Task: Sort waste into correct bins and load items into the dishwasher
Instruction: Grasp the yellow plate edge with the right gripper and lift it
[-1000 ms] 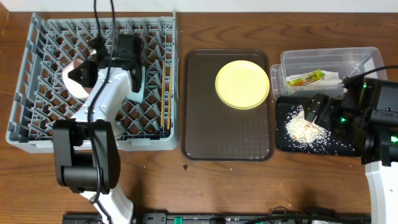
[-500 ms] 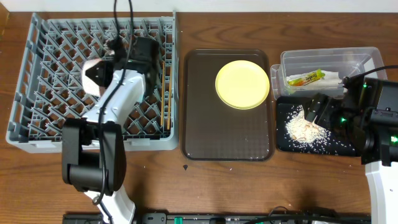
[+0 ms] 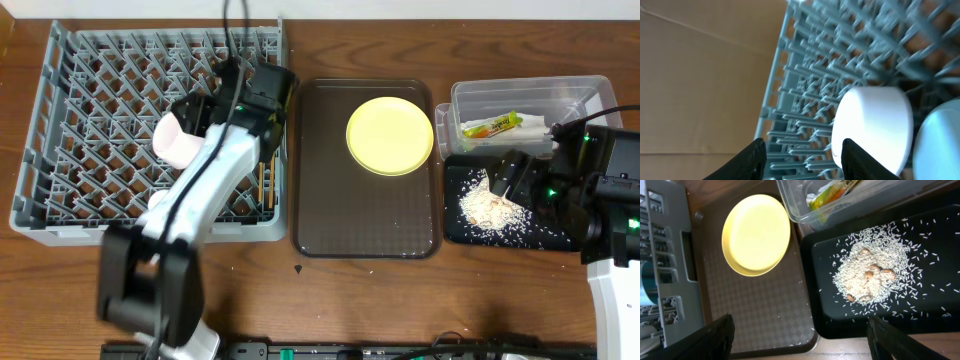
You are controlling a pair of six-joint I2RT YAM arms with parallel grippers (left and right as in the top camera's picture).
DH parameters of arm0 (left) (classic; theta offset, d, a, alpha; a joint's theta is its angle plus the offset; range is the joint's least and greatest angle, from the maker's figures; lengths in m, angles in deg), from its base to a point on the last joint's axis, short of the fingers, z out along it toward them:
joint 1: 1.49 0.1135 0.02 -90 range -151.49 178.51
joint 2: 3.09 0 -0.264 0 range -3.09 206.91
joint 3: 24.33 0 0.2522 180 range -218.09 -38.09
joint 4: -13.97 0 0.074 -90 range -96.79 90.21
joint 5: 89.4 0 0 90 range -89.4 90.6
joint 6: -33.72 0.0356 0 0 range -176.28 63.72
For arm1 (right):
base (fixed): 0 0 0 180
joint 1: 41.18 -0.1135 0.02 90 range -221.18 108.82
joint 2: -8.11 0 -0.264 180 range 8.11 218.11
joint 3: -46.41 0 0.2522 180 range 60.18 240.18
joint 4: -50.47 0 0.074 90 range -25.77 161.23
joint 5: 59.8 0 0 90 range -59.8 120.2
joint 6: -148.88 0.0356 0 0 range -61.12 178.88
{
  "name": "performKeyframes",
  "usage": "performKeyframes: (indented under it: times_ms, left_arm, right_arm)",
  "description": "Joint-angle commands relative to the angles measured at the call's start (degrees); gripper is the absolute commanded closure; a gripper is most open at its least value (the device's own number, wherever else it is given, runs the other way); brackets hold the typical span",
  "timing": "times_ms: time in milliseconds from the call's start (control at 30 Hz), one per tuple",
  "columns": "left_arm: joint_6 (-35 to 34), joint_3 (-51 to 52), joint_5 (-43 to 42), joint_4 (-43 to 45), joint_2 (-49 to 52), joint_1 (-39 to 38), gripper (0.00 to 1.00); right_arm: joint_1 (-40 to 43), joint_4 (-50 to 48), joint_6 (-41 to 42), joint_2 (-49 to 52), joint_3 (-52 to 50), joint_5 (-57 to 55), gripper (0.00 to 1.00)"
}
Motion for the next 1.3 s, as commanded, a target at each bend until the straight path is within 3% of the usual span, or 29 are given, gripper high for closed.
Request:
performKeyframes:
  times_ms: [0, 167, 233, 300, 333, 433, 633, 700, 833, 967, 1167, 1267]
  left_arm:
    - [-2.86, -0.35, -17.88, -2.25, -10.91, -0.28, 0.50]
    - [-5.27, -0.33, -34.47, -5.44, -18.69, -0.31, 0.49]
    - [-5.27, -0.35, -44.65, -7.43, -21.22, -0.31, 0.49]
    - [-5.27, -0.33, -56.33, -8.94, -23.58, -0.31, 0.41]
    - [-5.27, -0.33, -60.76, -9.33, -24.37, -0.31, 0.26]
    - [-5.29, -0.33, -73.55, -8.66, -24.90, -0.31, 0.22]
    - [-10.67, -0.33, -77.05, -11.10, -23.93, -0.31, 0.22]
    - [-13.40, -0.31, -77.05, -12.94, -23.93, -0.31, 0.22]
    - [-13.70, -0.31, -77.02, -14.29, -23.93, -0.31, 0.22]
    - [-13.70, -0.31, -77.02, -16.61, -23.93, -0.31, 0.22]
    - [-13.70, -0.31, -77.02, -17.75, -23.93, -0.31, 0.22]
    - [-13.68, -0.31, -77.02, -18.08, -23.93, -0.31, 0.22]
  right_arm:
    - [0.15, 0.07, 0.37, 0.00, 0.39, 0.24, 0.18]
    - [0.15, 0.20, 0.35, 0.00, 0.28, 0.24, 0.18]
    - [0.02, 0.26, 0.13, 0.02, -0.02, 0.26, 0.19]
    - [-2.03, 0.20, -3.61, 0.57, -0.33, 1.38, 0.22]
    - [-3.76, 0.20, -4.74, 1.16, -0.61, 1.33, 0.22]
    - [-11.72, -0.98, -5.81, 5.51, -2.51, -0.37, 0.26]
    - [-20.65, -7.02, -1.18, 17.68, -3.32, -1.53, 0.35]
    - [-22.88, -11.28, 8.02, 23.02, -3.32, -4.63, 0.47]
    - [-26.23, -18.16, 27.43, 29.46, -3.32, -7.76, 0.44]
    - [-30.91, -28.70, 39.10, 36.37, -3.32, -11.15, 0.43]
    - [-32.59, -32.11, 47.82, 43.95, -3.32, -14.32, 0.43]
    - [-32.59, -31.50, 47.93, 46.69, -3.32, -14.14, 0.44]
